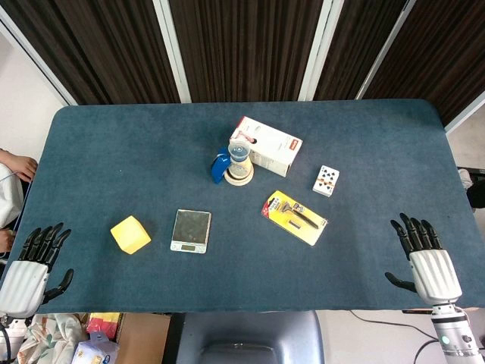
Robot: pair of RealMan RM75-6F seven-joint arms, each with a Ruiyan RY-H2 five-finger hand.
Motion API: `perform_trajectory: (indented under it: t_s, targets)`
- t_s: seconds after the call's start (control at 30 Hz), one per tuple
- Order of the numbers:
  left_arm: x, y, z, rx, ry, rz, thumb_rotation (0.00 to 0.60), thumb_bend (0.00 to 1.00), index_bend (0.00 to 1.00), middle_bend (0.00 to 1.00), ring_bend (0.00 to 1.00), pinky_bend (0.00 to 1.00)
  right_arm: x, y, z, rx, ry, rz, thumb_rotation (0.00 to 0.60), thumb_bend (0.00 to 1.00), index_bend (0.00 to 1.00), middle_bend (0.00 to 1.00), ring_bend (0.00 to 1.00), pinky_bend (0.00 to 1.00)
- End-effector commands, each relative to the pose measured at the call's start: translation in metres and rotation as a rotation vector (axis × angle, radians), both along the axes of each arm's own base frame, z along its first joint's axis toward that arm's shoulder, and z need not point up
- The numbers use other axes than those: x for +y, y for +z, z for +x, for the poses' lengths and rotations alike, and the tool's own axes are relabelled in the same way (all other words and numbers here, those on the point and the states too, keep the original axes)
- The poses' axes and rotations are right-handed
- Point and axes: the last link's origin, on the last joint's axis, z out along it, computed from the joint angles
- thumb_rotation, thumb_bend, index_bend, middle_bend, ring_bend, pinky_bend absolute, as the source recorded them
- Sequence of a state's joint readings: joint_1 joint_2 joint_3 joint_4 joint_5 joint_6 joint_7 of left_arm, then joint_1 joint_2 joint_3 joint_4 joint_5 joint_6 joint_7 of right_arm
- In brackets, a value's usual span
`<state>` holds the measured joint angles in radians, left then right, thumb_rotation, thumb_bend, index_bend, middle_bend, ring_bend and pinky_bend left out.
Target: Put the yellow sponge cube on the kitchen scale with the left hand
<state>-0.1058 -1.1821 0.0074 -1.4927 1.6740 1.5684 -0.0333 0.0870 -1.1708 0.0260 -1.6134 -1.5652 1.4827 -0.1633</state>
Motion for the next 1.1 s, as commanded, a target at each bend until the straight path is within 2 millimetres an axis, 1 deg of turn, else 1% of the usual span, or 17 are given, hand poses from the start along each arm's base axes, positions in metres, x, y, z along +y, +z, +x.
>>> perform_trajectory:
  t_s: [0.03, 0.13, 0.17, 0.2, 0.23, 0.27, 0.3, 0.33, 0.37, 0.43, 0.5, 0.57, 0.7, 0.77, 0.8, 0.97, 1.1]
  targets:
    - [-0.002, 0.000, -0.001, 0.014, 0.003, -0.009, 0.600, 0.40, 0.00, 0.00, 0.00, 0.07, -0.001, -0.001, 0.000, 0.009, -0.013, -0.016, 0.600, 0.12, 0.00, 0.00, 0.00, 0.00]
    - [-0.004, -0.003, 0.000, 0.017, -0.004, -0.029, 0.600, 0.40, 0.00, 0.00, 0.00, 0.08, -0.002, -0.005, 0.003, 0.010, -0.006, -0.012, 0.600, 0.12, 0.00, 0.00, 0.00, 0.00]
    - [-0.005, -0.005, 0.002, -0.001, -0.009, -0.028, 0.600, 0.41, 0.00, 0.00, 0.01, 0.13, -0.001, -0.007, 0.004, -0.003, -0.003, 0.005, 0.600, 0.12, 0.00, 0.00, 0.00, 0.00]
    - [-0.006, -0.007, 0.005, -0.013, -0.018, -0.015, 0.600, 0.41, 0.00, 0.06, 0.10, 0.28, -0.001, -0.007, 0.004, -0.011, 0.001, 0.014, 0.600, 0.12, 0.00, 0.00, 0.00, 0.00]
    - [-0.006, -0.010, 0.009, -0.026, -0.038, 0.001, 0.600, 0.41, 0.00, 0.14, 0.22, 0.43, 0.000, -0.006, 0.004, -0.010, 0.003, 0.020, 0.600, 0.12, 0.00, 0.00, 0.00, 0.00]
    - [-0.007, -0.018, 0.012, -0.070, -0.048, 0.013, 0.600, 0.41, 0.01, 0.32, 0.47, 0.69, 0.001, -0.005, 0.003, -0.007, 0.002, 0.018, 0.600, 0.12, 0.00, 0.00, 0.00, 0.00]
    - [-0.009, -0.025, 0.015, -0.110, -0.048, 0.013, 0.600, 0.42, 0.02, 0.47, 0.63, 0.83, 0.001, -0.003, 0.003, -0.008, -0.001, 0.013, 0.600, 0.12, 0.00, 0.00, 0.00, 0.00]
    - [-0.009, -0.033, 0.017, -0.138, -0.052, 0.005, 0.600, 0.42, 0.06, 0.66, 0.83, 0.96, 0.002, -0.002, 0.003, -0.012, -0.003, 0.008, 0.600, 0.12, 0.00, 0.00, 0.00, 0.00]
    - [-0.007, -0.042, 0.020, -0.166, -0.052, -0.011, 0.600, 0.42, 0.11, 0.78, 0.94, 1.00, 0.003, 0.000, 0.003, -0.019, -0.002, 0.007, 0.600, 0.13, 0.00, 0.00, 0.00, 0.00]
    - [-0.002, -0.053, 0.024, -0.179, -0.036, -0.037, 0.600, 0.42, 0.18, 0.88, 1.00, 1.00, 0.003, 0.001, 0.003, -0.023, 0.000, 0.003, 0.600, 0.13, 0.00, 0.00, 0.00, 0.00]
    - [0.006, -0.065, 0.031, -0.169, -0.018, -0.079, 0.600, 0.42, 0.24, 0.96, 1.00, 1.00, 0.003, 0.000, 0.003, -0.021, 0.002, 0.006, 0.600, 0.13, 0.00, 0.00, 0.00, 0.00]
    - [0.014, -0.076, 0.039, -0.178, 0.003, -0.132, 0.600, 0.43, 0.25, 0.99, 1.00, 1.00, 0.003, -0.002, 0.003, -0.016, 0.002, 0.016, 0.600, 0.13, 0.00, 0.00, 0.00, 0.00]
    - [0.019, -0.084, 0.045, -0.180, 0.025, -0.179, 0.600, 0.43, 0.26, 1.00, 1.00, 1.00, 0.003, -0.003, 0.003, -0.015, 0.001, 0.022, 0.600, 0.13, 0.00, 0.00, 0.00, 0.00]
    - [0.028, -0.102, 0.055, -0.160, 0.056, -0.286, 0.600, 0.43, 0.27, 1.00, 1.00, 1.00, 0.003, -0.004, 0.003, -0.008, -0.002, 0.023, 0.600, 0.13, 0.00, 0.00, 0.00, 0.00]
    - [0.032, -0.117, 0.061, -0.127, 0.073, -0.367, 0.600, 0.44, 0.27, 1.00, 1.00, 1.00, 0.002, -0.005, 0.002, -0.008, -0.008, 0.026, 0.600, 0.13, 0.00, 0.00, 0.00, 0.00]
    - [0.047, -0.140, 0.082, -0.086, 0.133, -0.418, 0.600, 0.46, 0.24, 1.00, 1.00, 1.00, 0.000, -0.008, 0.002, 0.002, -0.010, 0.041, 0.600, 0.13, 0.00, 0.00, 0.00, 0.00]
    - [0.057, -0.156, 0.087, -0.119, 0.201, -0.453, 0.600, 0.47, 0.22, 1.00, 1.00, 1.00, -0.002, -0.009, 0.002, -0.002, -0.014, 0.048, 0.600, 0.13, 0.00, 0.00, 0.00, 0.00]
